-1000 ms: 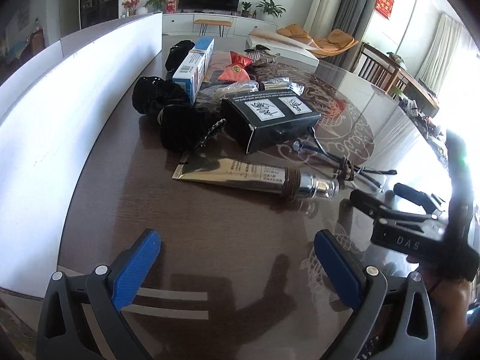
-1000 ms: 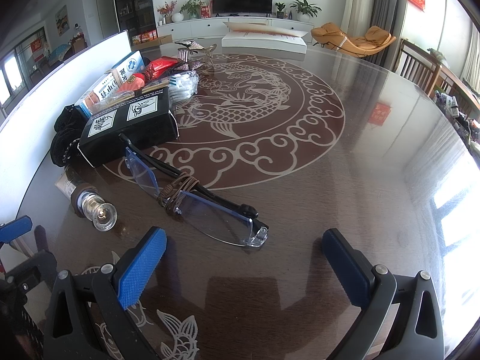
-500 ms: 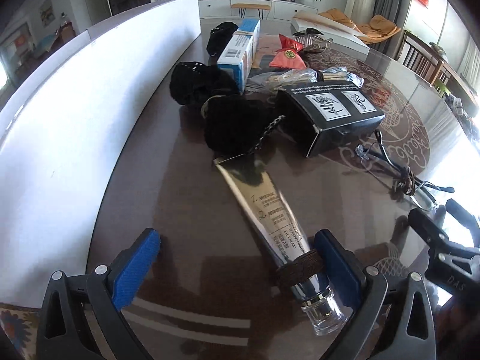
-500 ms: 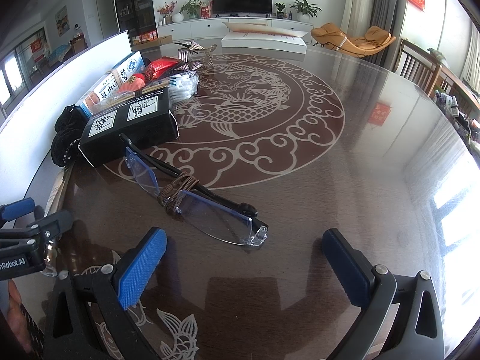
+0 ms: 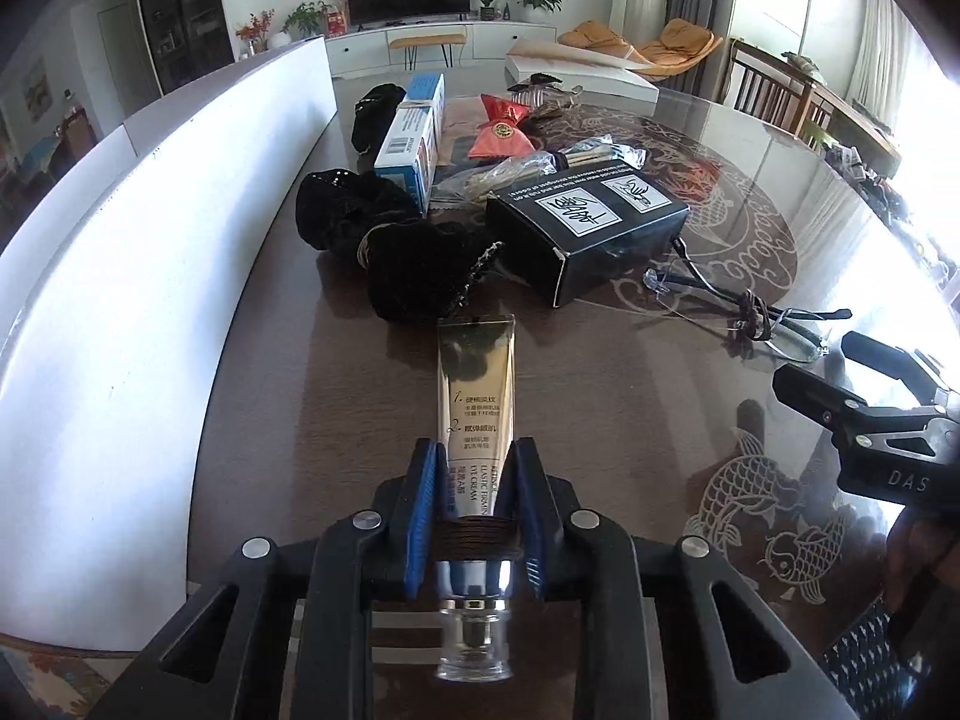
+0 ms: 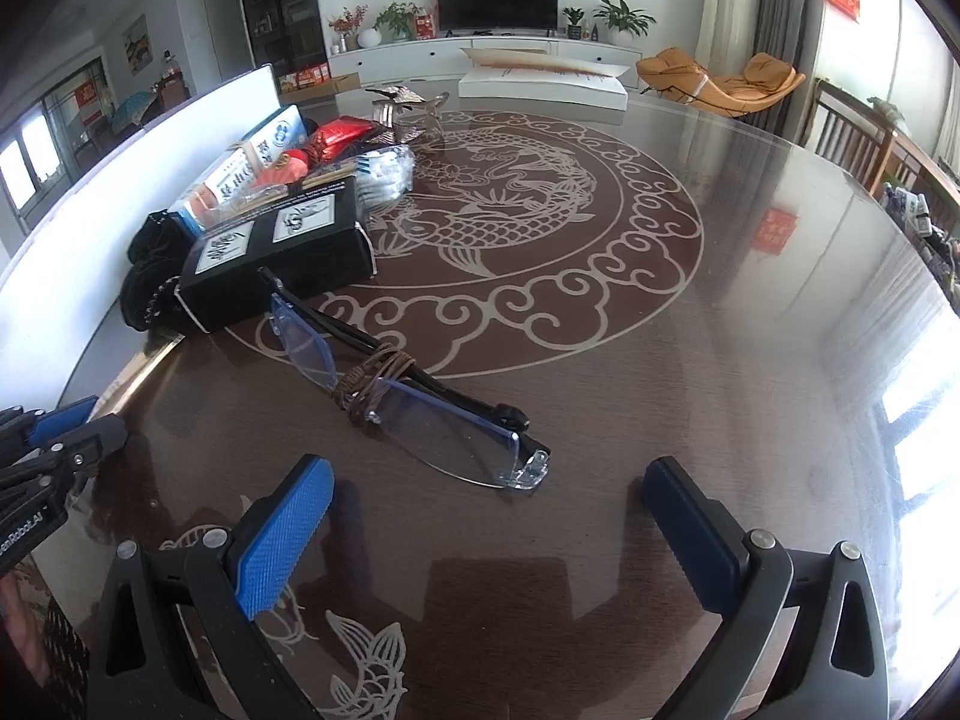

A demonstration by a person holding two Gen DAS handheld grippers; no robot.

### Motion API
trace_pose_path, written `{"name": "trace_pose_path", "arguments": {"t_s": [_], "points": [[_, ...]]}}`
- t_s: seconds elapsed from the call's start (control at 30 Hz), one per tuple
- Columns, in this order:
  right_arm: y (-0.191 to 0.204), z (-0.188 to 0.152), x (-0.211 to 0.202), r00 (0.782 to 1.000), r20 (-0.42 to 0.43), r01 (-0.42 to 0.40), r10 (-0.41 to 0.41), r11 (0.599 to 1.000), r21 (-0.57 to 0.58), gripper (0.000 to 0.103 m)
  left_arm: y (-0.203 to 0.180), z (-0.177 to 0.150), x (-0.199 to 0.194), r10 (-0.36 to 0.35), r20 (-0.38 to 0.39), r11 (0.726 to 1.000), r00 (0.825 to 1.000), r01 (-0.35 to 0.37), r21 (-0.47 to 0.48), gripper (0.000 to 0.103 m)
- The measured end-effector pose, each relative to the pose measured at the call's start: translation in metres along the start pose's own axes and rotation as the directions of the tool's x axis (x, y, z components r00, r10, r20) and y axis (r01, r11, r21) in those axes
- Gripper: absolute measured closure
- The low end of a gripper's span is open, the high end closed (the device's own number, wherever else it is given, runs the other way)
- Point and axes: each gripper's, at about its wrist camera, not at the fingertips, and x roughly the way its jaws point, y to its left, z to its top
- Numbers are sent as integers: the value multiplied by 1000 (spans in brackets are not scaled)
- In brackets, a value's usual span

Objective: Organize objects
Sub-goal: 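Grasp the gold-and-silver tube with the left gripper while the right gripper grasps the clear glasses, then carry the tube and glasses into the white bin and release both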

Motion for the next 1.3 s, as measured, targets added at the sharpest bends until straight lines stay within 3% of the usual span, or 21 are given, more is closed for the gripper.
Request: {"name": "trace_pose_path", "arguments": {"t_s": [0.1,0.17,0.23,0.27,0.4,0.47,0.57,0.7,0.8,0.9,1.0,1.07,1.23,1.3], "points": [[16,14,-22,998,57,2,12,975,-223,0,11,-11,-8,-66,21,998,998,66,-23,78],[32,30,-15,999,-12,-41,39,923,-384,0,14,-17,-11,-105,39,994,994,106,-34,78],[42,44,3,993,-107,-101,59,884,-456,2,13,-20,-14,-126,50,991,991,128,-32,78],[46,50,14,986,-155,-131,65,872,-472,9,12,-19,-14,-136,51,990,989,137,-31,78],[47,51,46,939,-333,-241,84,852,-464,51,12,-23,-27,-165,75,986,983,167,-28,78],[49,49,41,937,-339,-246,83,847,-472,74,16,-25,-34,-177,93,983,980,180,-30,78],[48,41,23,938,-336,-239,83,858,-455,74,21,-26,-44,-196,119,978,973,202,-42,78],[47,42,-8,954,-274,-219,118,901,-373,74,25,-23,-66,-230,172,968,958,244,-64,78],[52,60,-28,960,-218,-235,176,931,-281,74,34,-14,-93,-254,228,957,940,278,-79,78],[82,90,-43,953,-152,-292,261,926,-240,74,60,-2,-125,-239,297,952,924,284,-117,78],[122,120,-55,922,-85,-387,378,903,-187,74,103,9,-148,-179,343,950,922,252,-182,78],[155,139,-52,884,-65,-468,464,873,-136,74,137,16,-155,-118,353,951,928,207,-228,78],[248,170,-30,779,-74,-628,623,774,-80,74,219,25,-143,59,282,944,957,39,-328,78],[279,174,-16,758,-95,-652,645,754,-79,74,245,22,-132,107,240,932,965,-13,-362,78]]}}
